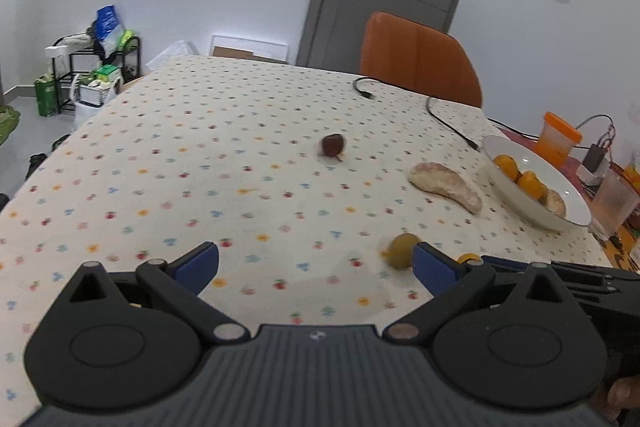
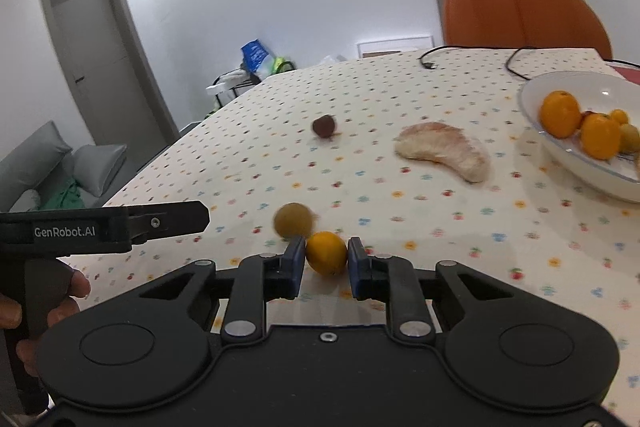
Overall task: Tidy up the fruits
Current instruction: 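Close left tool on the kiwi while right tool grasps the small orange, then carry both fruits over the white bowl and open both tools to release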
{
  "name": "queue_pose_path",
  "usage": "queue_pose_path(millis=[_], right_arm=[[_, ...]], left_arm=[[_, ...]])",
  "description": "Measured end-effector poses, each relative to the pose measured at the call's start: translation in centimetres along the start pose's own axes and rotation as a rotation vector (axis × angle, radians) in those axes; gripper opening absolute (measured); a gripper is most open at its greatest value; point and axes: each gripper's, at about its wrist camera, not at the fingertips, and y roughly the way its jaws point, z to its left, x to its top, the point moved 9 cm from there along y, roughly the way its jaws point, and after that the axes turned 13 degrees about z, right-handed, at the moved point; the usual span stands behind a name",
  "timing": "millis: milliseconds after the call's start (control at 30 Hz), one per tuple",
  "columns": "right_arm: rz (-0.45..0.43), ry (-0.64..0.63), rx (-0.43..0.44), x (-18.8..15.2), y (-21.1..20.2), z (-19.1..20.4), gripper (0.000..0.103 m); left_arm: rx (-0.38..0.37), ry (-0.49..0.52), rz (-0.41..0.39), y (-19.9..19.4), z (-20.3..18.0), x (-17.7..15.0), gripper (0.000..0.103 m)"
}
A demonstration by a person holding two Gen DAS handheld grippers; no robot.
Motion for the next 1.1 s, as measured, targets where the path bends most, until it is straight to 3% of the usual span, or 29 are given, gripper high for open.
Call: queue_pose_path(millis=[400, 700, 767, 867, 1100], right_arm=[[-0.052, 0.067, -0.047, -0.3, -2.8, -4.3, 0.021], [-0.077, 0.124, -0.069, -0.5, -4.4, -7.1, 0.021], [-0.081, 0.131, -0.076, -0.6, -4.7, -7.6, 0.021], [-0.086, 0.146, -0.081, -0.7, -4.9, -8.3, 0.021], [-0.105, 0.186, -0.063, -1.0, -5.3, -9.8, 0.021]], left_arm=[[-0.057, 0.071, 0.006, 1.4, -4.5, 0.6, 0.092], [-0.062, 0.104, 0.036, 3.6, -6.7, 0.5, 0.067], [-0.030, 0.102, 0.045, 4.3, -6.6, 0.5, 0.047], [0.002, 0.102, 0.050, 4.8, -6.4, 0.5, 0.025], [-0.019, 0.130, 0.033, 4.5, -8.2, 1.4, 0.025]])
